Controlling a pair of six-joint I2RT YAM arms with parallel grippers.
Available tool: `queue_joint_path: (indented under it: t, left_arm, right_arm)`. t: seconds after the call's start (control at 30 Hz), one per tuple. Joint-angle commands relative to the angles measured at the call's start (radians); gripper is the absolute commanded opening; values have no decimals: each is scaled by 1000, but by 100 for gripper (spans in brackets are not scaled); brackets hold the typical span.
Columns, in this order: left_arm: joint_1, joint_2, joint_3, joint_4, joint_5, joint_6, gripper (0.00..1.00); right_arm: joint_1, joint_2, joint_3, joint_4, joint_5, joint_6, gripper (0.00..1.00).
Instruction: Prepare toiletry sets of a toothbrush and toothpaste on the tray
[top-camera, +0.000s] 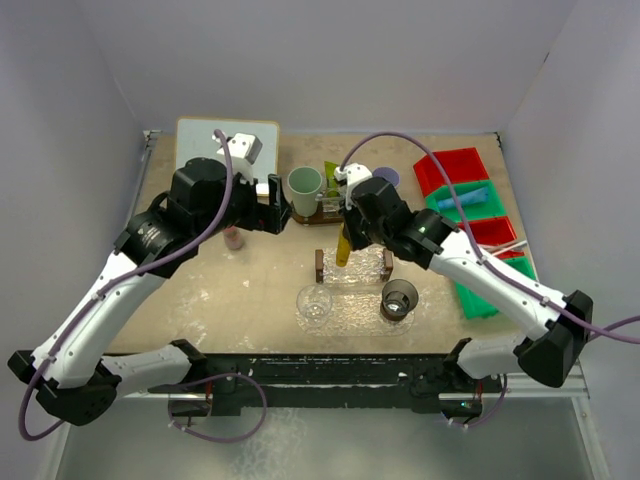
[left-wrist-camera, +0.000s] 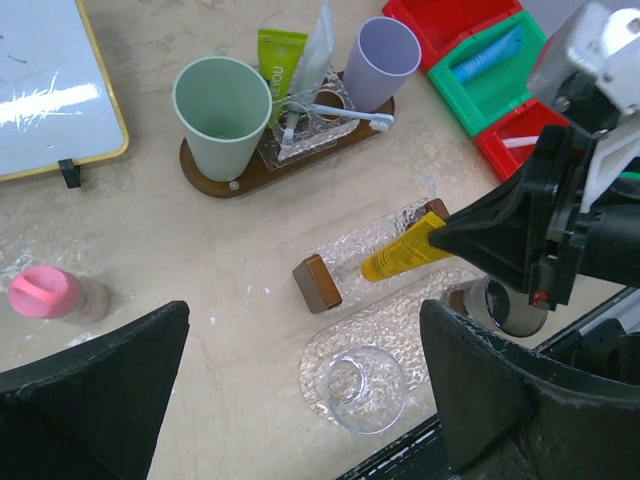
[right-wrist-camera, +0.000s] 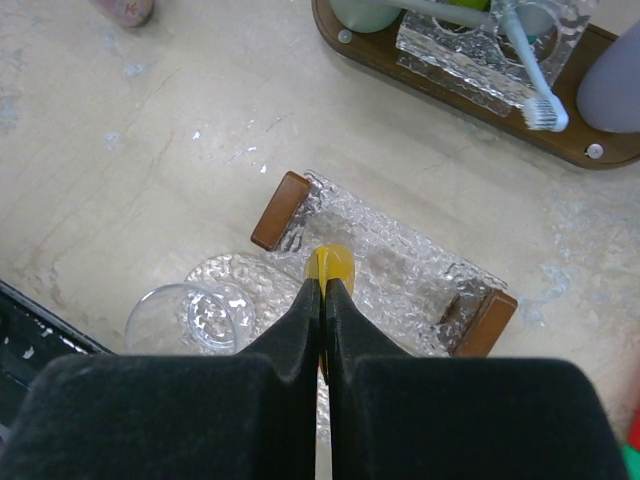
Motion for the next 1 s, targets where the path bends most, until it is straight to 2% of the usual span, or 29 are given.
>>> queue_joint_path:
  t: [0.0, 0.97]
  left_arm:
    - [7, -30, 28, 20, -46, -9, 93]
    - [7, -36, 25, 16, -63, 19, 93]
  right_arm:
    - [30, 32, 44, 73, 30, -27, 0]
    - [65, 66, -10, 156, 82, -50, 0]
